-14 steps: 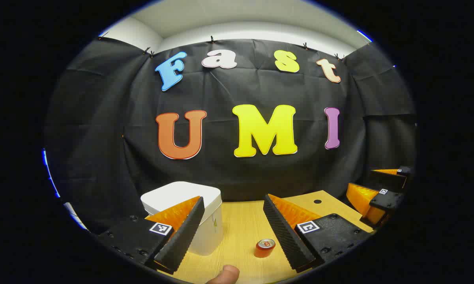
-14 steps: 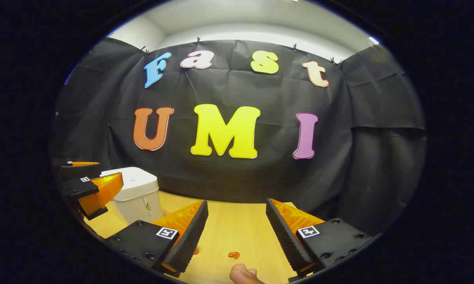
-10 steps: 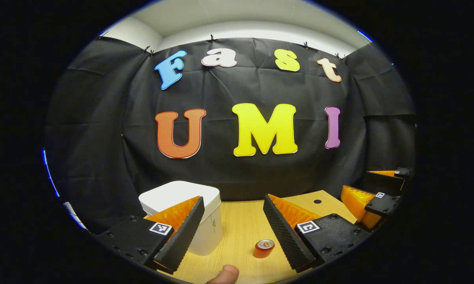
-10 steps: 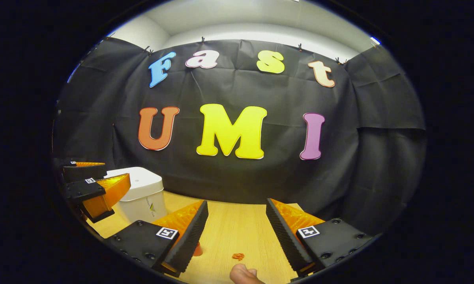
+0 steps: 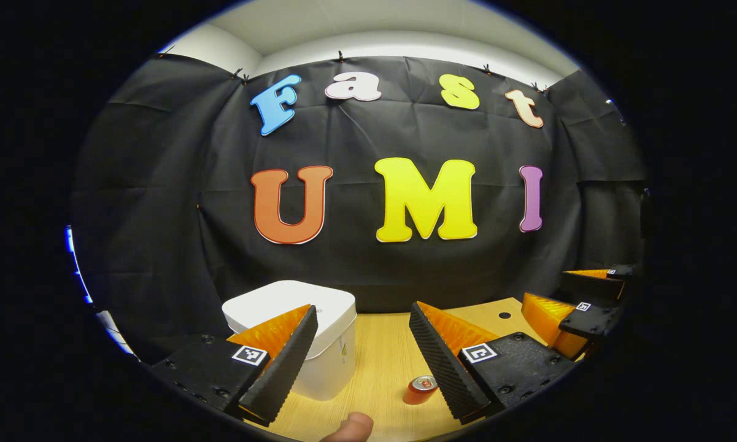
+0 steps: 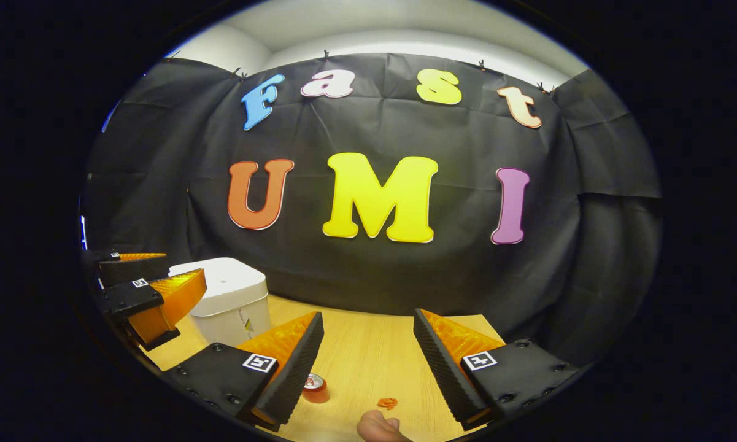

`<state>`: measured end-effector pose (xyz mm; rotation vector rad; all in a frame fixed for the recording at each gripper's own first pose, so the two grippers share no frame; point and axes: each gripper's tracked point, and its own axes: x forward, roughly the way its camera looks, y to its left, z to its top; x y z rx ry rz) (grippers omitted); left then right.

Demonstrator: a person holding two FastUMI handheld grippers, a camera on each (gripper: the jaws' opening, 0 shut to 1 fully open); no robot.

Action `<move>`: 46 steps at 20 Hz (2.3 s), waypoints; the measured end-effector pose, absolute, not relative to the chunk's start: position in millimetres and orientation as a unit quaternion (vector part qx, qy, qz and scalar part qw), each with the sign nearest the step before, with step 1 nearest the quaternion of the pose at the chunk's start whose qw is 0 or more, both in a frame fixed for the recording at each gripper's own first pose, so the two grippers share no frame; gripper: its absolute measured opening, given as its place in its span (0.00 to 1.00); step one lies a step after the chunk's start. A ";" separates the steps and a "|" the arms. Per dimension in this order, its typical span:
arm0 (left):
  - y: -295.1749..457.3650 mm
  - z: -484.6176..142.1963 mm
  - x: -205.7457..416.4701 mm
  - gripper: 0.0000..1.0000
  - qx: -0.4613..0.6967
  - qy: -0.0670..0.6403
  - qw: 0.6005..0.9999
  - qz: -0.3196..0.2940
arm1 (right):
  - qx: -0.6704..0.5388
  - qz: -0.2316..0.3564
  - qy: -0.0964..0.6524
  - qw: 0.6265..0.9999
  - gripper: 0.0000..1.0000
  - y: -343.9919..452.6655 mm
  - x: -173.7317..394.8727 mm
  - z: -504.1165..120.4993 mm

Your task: Press the lid of the desktop garbage bin to open it, pick up the crumpled paper on the desktop and throw it into the bin, then pick up the pop can on the desktop and drop it into the bin, and finally close the garbage bin lid.

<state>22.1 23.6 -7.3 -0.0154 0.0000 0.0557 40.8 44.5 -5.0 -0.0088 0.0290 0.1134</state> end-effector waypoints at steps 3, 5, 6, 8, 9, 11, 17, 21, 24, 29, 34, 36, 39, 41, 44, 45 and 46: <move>30.6 -5.0 23.6 0.99 -0.009 -0.009 0.999 0.037 | -0.016 0.072 0.008 0.997 0.94 57.6 40.1 -1.4; 36.4 -5.4 21.8 0.99 -0.008 -0.011 0.999 0.043 | -0.022 0.081 0.011 0.996 0.94 64.7 39.7 -4.2; 38.5 -7.1 21.0 0.99 -0.011 -0.011 0.999 0.044 | -0.024 0.083 0.012 0.996 0.94 67.2 38.9 -5.3; 37.2 -11.9 20.5 0.99 -0.017 -0.006 0.999 0.041 | -0.027 0.089 0.013 0.996 0.94 72.9 38.5 -6.3; 37.6 -14.1 19.3 0.99 -0.017 -0.003 0.999 0.043 | -0.027 0.090 0.012 0.996 0.94 73.3 36.2 -6.9; 39.5 -19.6 15.1 0.99 -0.016 0.002 0.999 0.042 | -0.025 0.090 0.009 0.996 0.94 73.7 32.9 -8.4; 33.4 -22.7 11.4 0.99 -0.016 0.006 0.999 0.030 | -0.011 0.072 0.013 0.997 0.94 59.2 27.0 -10.0; 29.7 -23.3 14.6 0.99 -0.013 0.007 0.999 0.028 | 0.000 0.058 0.017 0.998 0.94 45.5 24.7 -11.2; 21.9 -26.5 15.1 0.99 -0.009 0.017 1.000 0.020 | 0.011 0.056 0.018 0.998 0.94 39.6 23.5 -11.9; 14.9 -24.9 17.6 0.99 -0.003 0.016 1.000 0.010 | 0.018 0.049 0.019 0.998 0.94 34.4 26.7 -14.4; 11.0 -31.7 21.8 0.99 -0.002 0.026 1.000 0.003 | 0.016 0.043 0.025 0.999 0.94 28.8 28.6 -19.2; 10.0 -29.3 23.6 0.99 -0.003 0.024 1.000 0.002 | 0.015 0.044 0.025 0.999 0.94 28.8 28.1 -19.1; 8.3 -29.5 24.9 0.99 -0.003 0.023 1.000 -0.001 | 0.014 0.043 0.027 0.999 0.94 27.9 27.9 -20.3; 5.9 -27.1 24.5 0.99 -0.002 0.021 1.000 -0.001 | 0.013 0.043 0.027 0.999 0.94 27.6 27.2 -20.5; 6.4 -27.3 23.4 0.99 -0.003 0.020 1.000 -0.001 | 0.011 0.046 0.030 0.998 0.94 28.6 26.4 -21.5; 5.0 -27.1 23.2 0.99 -0.004 0.021 1.000 -0.003 | 0.010 0.047 0.031 0.998 0.94 29.7 26.3 -22.6; 5.5 -27.1 22.4 0.99 -0.003 0.021 1.000 -0.002 | 0.009 0.048 0.031 0.998 0.94 31.0 26.2 -22.3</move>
